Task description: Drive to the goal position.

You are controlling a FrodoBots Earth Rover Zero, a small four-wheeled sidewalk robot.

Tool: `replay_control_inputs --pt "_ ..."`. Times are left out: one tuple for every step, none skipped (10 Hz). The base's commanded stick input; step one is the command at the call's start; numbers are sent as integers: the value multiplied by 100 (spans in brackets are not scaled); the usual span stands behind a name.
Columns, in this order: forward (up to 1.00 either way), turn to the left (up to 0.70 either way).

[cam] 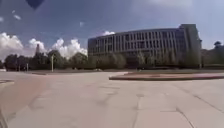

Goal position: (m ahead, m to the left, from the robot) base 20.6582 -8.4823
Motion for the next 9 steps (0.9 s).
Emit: replay_control_inputs --pt "100 27" --pt "100 27" --pt "100 27" --pt "100 27" --pt "100 27" --pt "100 21" --pt "100 7" --pt "100 0" --pt "100 0"
